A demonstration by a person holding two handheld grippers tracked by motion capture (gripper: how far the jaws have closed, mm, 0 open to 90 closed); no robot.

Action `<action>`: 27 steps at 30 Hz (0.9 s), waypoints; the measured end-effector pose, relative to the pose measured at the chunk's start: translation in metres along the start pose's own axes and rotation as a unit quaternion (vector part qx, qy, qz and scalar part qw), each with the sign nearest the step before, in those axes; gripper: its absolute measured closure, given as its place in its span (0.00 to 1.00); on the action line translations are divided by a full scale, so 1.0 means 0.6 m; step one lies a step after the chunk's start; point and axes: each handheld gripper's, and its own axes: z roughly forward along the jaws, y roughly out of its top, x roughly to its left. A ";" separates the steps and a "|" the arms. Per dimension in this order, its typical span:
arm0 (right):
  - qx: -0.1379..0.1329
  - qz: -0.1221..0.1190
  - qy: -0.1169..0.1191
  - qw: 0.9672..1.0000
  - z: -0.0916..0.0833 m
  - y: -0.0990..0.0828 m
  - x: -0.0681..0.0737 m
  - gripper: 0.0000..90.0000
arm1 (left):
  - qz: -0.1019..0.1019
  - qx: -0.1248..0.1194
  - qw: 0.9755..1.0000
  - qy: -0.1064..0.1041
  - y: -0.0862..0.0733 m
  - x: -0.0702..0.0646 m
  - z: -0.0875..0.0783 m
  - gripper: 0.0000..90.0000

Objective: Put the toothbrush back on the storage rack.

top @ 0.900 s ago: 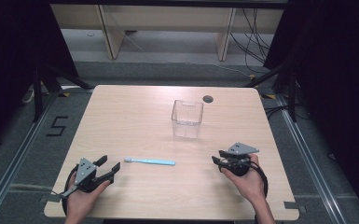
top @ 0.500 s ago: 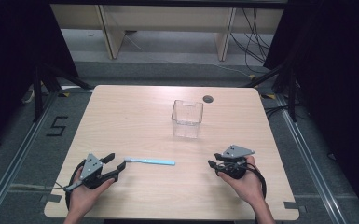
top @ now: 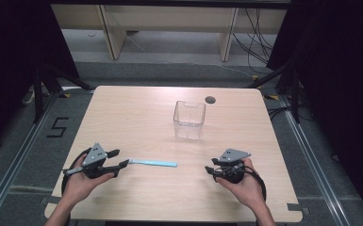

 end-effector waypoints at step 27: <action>0.022 -0.008 0.025 0.999 0.014 0.006 0.006 0.61 | 0.168 0.190 0.956 -0.150 0.086 -0.004 0.121 0.63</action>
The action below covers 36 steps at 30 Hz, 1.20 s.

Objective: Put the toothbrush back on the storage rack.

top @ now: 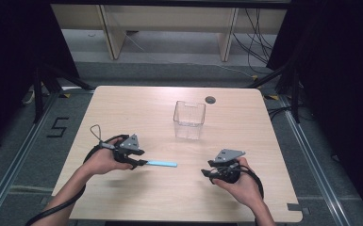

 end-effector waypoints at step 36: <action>0.001 -0.011 0.016 1.000 0.002 0.006 0.003 0.60 | 0.156 0.203 0.963 -0.090 0.084 0.018 0.069 0.76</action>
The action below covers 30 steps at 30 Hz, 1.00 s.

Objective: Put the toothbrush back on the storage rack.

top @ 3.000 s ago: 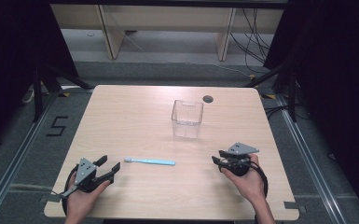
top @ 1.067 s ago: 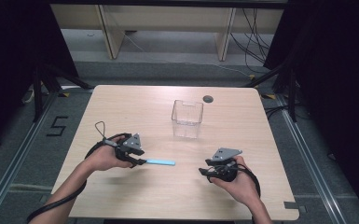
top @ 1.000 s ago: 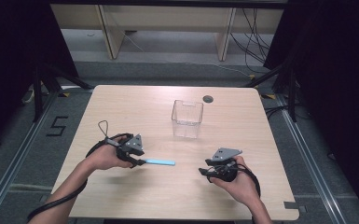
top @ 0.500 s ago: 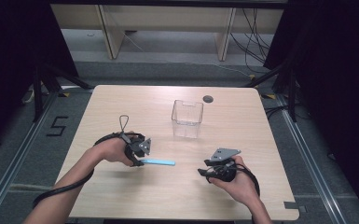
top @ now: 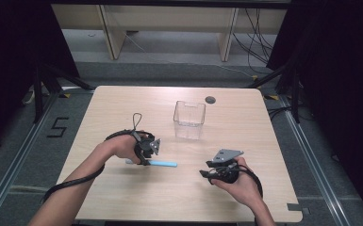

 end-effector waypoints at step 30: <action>-0.007 -0.002 -0.003 1.000 0.002 0.002 0.000 0.59 | 0.013 0.048 0.998 -0.036 0.023 0.002 0.013 0.87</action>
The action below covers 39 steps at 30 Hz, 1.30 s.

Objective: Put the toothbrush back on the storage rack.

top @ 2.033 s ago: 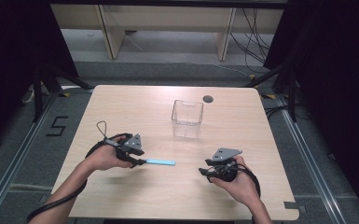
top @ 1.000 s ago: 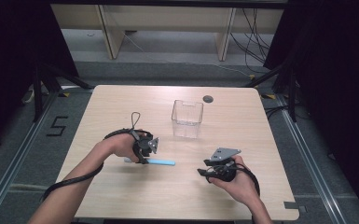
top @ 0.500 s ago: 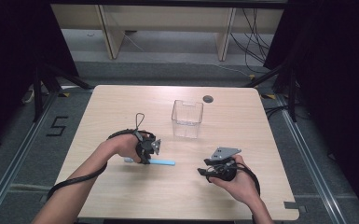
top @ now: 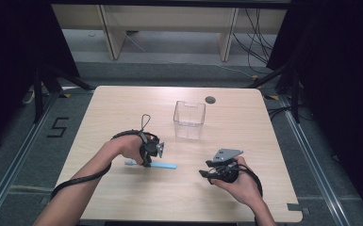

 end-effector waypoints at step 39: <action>-0.030 -0.108 0.131 0.985 0.084 0.088 0.067 0.63 | 0.047 -0.035 0.998 -0.005 0.037 -0.061 -0.075 0.87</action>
